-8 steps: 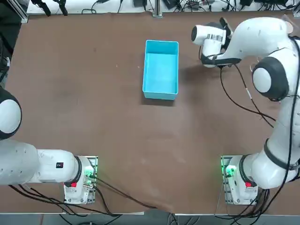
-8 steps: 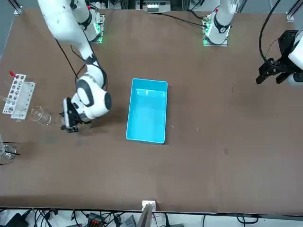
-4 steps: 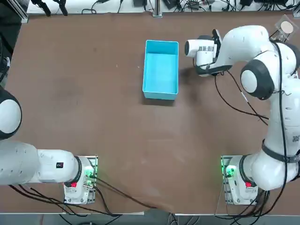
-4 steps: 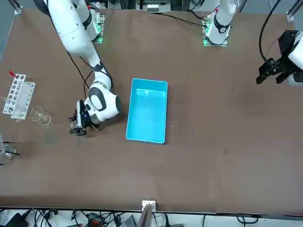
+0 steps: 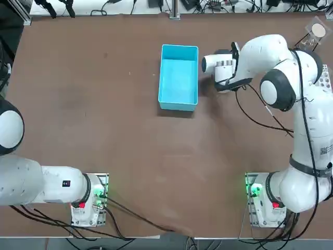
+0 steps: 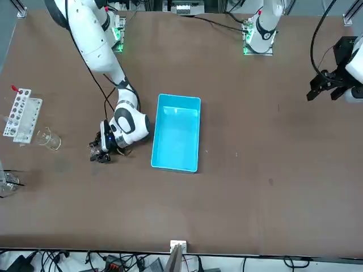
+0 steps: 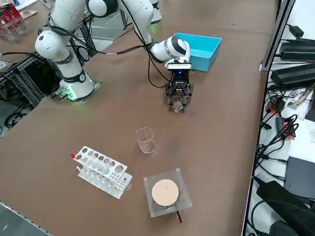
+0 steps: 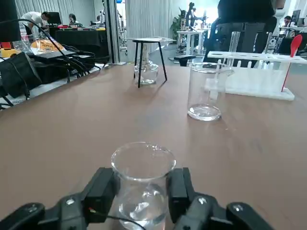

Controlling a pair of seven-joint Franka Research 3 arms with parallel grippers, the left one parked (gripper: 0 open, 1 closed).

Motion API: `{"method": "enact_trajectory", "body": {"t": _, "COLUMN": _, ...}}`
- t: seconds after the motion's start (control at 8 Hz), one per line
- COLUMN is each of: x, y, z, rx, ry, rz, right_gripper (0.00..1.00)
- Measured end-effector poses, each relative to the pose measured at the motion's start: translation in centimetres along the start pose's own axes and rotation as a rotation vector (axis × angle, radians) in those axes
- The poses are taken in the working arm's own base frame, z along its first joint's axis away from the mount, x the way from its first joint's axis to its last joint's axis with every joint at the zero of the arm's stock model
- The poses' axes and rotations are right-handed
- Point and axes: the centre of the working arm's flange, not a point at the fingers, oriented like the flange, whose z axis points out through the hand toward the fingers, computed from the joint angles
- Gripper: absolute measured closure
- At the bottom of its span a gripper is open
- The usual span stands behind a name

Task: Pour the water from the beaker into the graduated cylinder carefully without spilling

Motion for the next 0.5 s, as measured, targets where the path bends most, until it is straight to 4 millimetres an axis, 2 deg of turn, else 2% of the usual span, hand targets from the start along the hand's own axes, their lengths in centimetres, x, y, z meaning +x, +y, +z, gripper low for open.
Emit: {"method": "enact_trajectory", "body": {"t": 0.5, "x": -1.08, "y": 0.46, "z": 0.7, "rx": -0.009, "ry": 0.0, "rz": -0.005, "right_gripper": 0.39}}
